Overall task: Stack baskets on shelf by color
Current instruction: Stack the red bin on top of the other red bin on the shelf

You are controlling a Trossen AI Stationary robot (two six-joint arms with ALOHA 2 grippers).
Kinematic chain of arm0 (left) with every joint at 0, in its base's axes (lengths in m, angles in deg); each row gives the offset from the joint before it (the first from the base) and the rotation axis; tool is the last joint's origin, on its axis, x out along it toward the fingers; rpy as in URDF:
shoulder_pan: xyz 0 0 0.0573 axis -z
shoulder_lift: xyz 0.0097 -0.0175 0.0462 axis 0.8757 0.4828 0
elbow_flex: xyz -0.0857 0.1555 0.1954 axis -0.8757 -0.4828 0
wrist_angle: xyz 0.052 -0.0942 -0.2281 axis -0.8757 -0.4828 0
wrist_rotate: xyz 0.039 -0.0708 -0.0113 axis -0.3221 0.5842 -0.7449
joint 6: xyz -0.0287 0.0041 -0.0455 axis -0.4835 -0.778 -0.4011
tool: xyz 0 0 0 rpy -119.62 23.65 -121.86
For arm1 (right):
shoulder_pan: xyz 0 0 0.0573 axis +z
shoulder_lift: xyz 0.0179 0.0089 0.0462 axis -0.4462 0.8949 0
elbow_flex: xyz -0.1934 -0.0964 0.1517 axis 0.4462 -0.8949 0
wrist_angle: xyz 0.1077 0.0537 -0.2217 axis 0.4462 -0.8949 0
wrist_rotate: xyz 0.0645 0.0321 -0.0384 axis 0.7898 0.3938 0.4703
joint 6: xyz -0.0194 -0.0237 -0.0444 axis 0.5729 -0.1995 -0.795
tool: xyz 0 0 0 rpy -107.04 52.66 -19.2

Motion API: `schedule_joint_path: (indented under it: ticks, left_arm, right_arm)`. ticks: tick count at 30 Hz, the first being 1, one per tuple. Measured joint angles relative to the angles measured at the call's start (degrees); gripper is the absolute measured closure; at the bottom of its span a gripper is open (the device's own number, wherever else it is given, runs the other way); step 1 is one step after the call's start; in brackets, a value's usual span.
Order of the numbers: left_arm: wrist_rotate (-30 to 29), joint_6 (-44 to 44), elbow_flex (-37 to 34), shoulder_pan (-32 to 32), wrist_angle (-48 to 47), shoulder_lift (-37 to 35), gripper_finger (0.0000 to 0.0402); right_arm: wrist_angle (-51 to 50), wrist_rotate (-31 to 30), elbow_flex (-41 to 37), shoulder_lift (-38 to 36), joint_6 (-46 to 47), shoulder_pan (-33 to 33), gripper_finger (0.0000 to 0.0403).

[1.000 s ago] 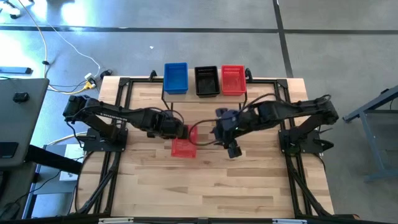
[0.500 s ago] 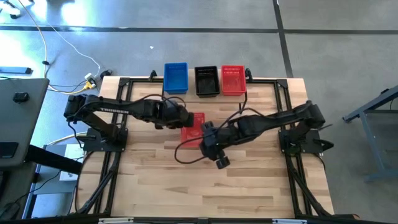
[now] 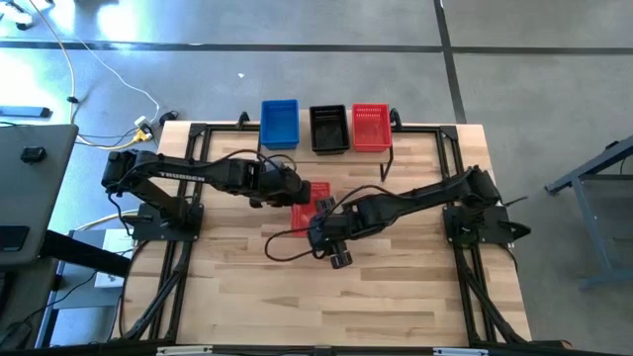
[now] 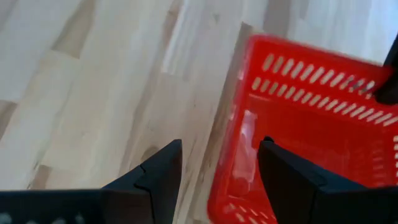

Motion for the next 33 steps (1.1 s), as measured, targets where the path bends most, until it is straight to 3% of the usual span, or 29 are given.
schedule_joint_path:
  ticks: [11,23,33]
  left_arm:
    - [0.16,1.45,-0.02,0.35,2.84,0.00,0.0397]
    - [-0.09,4.42,-0.15,0.36,5.69,0.04,0.0395]
    - [-0.79,4.56,-0.10,0.42,6.64,0.02,0.0341]
  right_arm:
    - [-3.39,-2.58,0.00,1.54,8.19,-2.11,0.0224]
    - [-4.70,1.50,0.00,2.45,12.42,-2.74,0.0394]
    - [-5.72,1.86,0.00,2.52,12.94,-2.76,0.0400]
